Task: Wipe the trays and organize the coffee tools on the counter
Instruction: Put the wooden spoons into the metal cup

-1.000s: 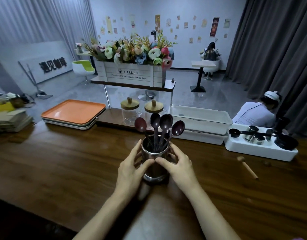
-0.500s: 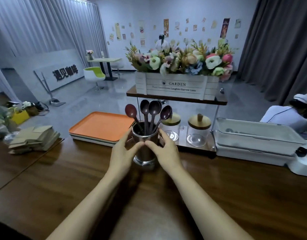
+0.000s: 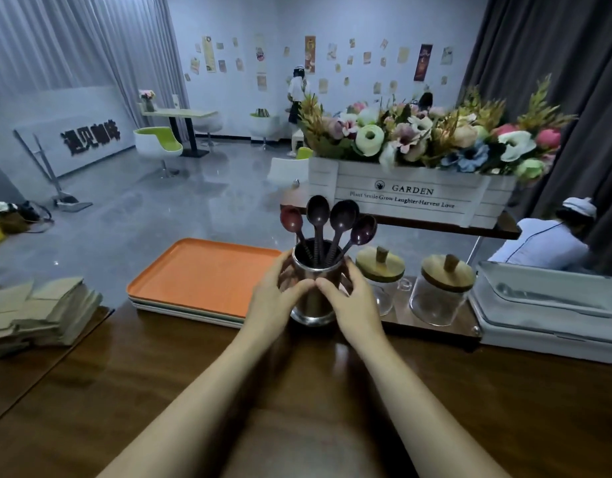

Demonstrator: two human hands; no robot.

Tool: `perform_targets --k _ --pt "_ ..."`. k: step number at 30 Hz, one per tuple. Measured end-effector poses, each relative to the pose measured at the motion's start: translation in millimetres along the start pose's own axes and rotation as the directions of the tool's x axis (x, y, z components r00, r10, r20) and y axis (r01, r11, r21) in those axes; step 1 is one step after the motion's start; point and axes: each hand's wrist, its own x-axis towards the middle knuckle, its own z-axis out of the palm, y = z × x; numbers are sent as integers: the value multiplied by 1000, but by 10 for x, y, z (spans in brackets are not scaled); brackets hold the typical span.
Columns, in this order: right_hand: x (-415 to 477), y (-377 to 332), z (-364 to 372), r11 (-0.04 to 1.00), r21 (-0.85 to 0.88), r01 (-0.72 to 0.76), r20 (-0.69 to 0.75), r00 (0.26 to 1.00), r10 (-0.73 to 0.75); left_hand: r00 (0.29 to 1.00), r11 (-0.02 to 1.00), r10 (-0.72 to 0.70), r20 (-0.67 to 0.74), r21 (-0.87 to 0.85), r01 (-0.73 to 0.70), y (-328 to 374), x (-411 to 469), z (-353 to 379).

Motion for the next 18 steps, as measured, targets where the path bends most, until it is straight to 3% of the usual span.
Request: perform_targets --k 18 --pt "436 266 133 995 -103 -9 -77 997 1 1000 1000 -10 30 0 10 -403 504 -67"
